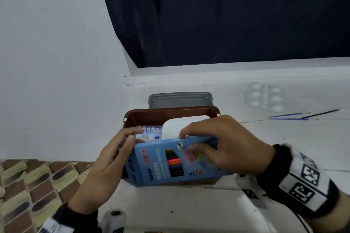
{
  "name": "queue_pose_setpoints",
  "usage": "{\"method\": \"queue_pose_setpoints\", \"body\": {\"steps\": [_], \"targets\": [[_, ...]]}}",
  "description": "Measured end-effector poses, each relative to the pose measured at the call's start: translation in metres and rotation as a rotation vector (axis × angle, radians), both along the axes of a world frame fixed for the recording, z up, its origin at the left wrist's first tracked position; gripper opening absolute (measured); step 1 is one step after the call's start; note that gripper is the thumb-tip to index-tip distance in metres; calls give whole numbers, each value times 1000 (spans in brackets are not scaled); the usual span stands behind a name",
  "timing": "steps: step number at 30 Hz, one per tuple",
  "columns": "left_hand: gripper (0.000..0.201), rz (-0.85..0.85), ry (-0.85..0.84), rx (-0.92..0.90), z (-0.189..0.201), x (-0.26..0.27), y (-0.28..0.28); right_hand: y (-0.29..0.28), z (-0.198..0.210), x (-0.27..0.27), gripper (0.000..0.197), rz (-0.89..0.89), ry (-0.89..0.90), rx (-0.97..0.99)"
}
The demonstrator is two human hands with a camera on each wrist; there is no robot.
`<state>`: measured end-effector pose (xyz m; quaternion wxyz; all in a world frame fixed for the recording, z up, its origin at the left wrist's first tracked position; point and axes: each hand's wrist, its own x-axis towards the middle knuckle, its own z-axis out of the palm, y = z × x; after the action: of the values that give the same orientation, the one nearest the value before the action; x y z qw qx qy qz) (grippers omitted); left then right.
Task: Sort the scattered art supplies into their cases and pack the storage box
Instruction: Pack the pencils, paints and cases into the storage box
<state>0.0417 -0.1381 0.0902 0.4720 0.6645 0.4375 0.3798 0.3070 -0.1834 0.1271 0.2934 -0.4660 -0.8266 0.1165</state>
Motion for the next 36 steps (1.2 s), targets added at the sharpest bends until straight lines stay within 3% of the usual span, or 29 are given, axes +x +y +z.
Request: {"method": "queue_pose_setpoints", "body": {"steps": [6, 9, 13, 16, 19, 24, 32, 36], "targets": [[35, -125, -9, 127, 2, -5, 16, -4, 3, -7, 23, -173, 52, 42], [36, -130, -32, 136, -1, -6, 21, 0, 1, -10, 23, -168, 48, -13], [39, -164, 17, 151, -12, -16, 29, 9, -4, -23, 23, -81, -95, -96], [44, -194, 103, 161, -21, -25, 35, 14, -14, -33, 26, -35, -191, -160], [29, -243, 222, 195, -22, -23, 36, 16, -26, -37, 24, 7, -225, -292], [28, -281, 487, 417, -31, -19, 36, 22, -39, -29, 24, 1, -179, -439], [36, -250, 385, 319, -26, -16, 38, 18, -45, -11, 49, 32, -105, -538], [34, -275, 366, 329, -28, -14, 34, 17, -51, -11, 28, 1, -49, -538]]}}
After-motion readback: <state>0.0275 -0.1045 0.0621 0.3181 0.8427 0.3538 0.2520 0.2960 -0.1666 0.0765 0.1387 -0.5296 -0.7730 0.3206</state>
